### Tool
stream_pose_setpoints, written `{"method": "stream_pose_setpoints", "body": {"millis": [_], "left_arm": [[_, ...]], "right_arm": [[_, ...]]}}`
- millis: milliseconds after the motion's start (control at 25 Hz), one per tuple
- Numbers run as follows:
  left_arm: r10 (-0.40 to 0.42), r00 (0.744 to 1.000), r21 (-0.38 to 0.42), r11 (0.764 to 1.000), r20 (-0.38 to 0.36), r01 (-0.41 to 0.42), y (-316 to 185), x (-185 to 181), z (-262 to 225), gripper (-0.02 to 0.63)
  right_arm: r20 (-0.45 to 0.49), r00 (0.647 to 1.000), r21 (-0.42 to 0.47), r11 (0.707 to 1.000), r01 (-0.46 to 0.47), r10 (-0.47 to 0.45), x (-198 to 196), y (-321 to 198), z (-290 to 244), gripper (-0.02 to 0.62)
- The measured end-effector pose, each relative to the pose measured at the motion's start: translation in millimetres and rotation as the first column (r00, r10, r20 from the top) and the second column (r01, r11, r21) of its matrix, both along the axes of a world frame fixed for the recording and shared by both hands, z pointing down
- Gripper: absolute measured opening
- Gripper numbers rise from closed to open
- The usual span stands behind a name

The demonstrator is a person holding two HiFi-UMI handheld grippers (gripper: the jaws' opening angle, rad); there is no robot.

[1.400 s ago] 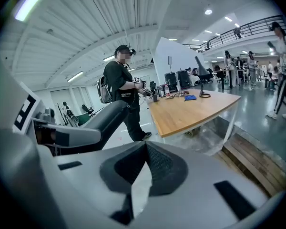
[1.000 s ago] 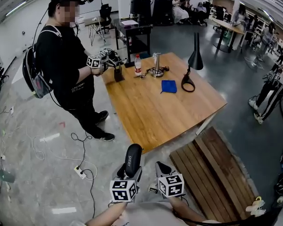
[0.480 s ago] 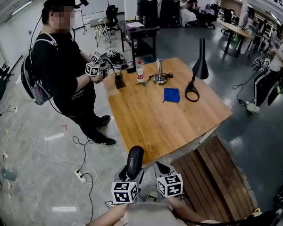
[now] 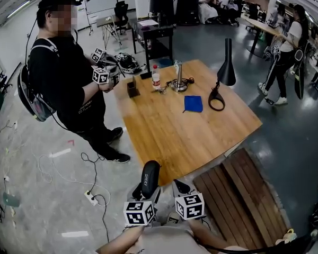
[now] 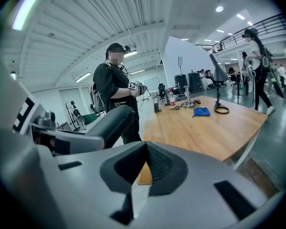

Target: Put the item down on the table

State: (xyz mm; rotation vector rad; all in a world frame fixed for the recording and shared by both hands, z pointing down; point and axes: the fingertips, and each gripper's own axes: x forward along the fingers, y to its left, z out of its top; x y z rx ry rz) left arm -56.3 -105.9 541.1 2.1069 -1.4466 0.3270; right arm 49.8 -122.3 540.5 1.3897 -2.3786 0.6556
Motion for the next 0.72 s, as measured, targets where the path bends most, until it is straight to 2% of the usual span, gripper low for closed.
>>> {"method": "stream_pose_setpoints", "body": {"millis": [400,720], "left_arm": [[0.022,1.0,-0.023,0.999,0.0,-0.022,-18.7,2.0,13.5,0.328],[0.037,0.998,-0.049,0.998,0.055,-0.034,-52.2,5.2,45.5,0.328]], "right_arm": [[-0.007,1.0,-0.017,1.0,-0.017,0.017,-6.1,-18.4,12.4,0.003],[-0.045,0.999,-0.023,1.0,0.006,-0.007,-10.7,-50.3,36.3,0.003]]}}
